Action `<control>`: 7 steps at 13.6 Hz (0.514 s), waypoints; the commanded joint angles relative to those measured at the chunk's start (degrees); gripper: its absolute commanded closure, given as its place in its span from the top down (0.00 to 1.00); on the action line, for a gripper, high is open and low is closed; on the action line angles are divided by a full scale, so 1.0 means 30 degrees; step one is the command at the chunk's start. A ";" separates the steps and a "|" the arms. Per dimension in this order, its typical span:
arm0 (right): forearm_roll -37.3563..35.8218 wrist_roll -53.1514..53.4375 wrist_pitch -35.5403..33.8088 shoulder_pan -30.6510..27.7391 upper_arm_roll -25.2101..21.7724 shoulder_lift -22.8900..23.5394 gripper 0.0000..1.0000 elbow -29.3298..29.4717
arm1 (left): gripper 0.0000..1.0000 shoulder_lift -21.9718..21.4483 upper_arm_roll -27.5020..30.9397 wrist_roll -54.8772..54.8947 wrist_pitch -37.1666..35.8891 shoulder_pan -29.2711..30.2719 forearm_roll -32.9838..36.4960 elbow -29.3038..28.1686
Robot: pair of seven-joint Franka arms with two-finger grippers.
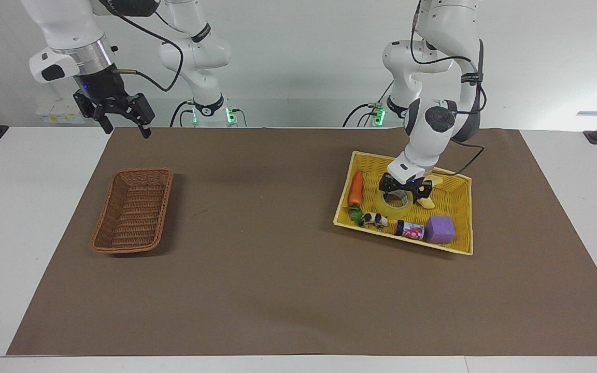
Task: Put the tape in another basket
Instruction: 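Reach the left gripper into the yellow basket and grasp the tape roll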
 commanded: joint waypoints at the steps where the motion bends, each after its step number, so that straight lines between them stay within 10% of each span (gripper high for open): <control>1: 0.0160 -0.0550 0.0259 -0.0070 -0.0057 -0.0139 1.00 -0.0170 | 0.12 -0.0271 0.0153 -0.0108 -0.1138 -0.0583 0.0173 -0.0148; 7: 0.0160 -0.0492 0.0289 -0.0070 -0.0057 -0.0139 1.00 -0.0170 | 0.00 0.0110 0.0240 -0.0781 -0.5736 -0.0203 0.0027 0.2573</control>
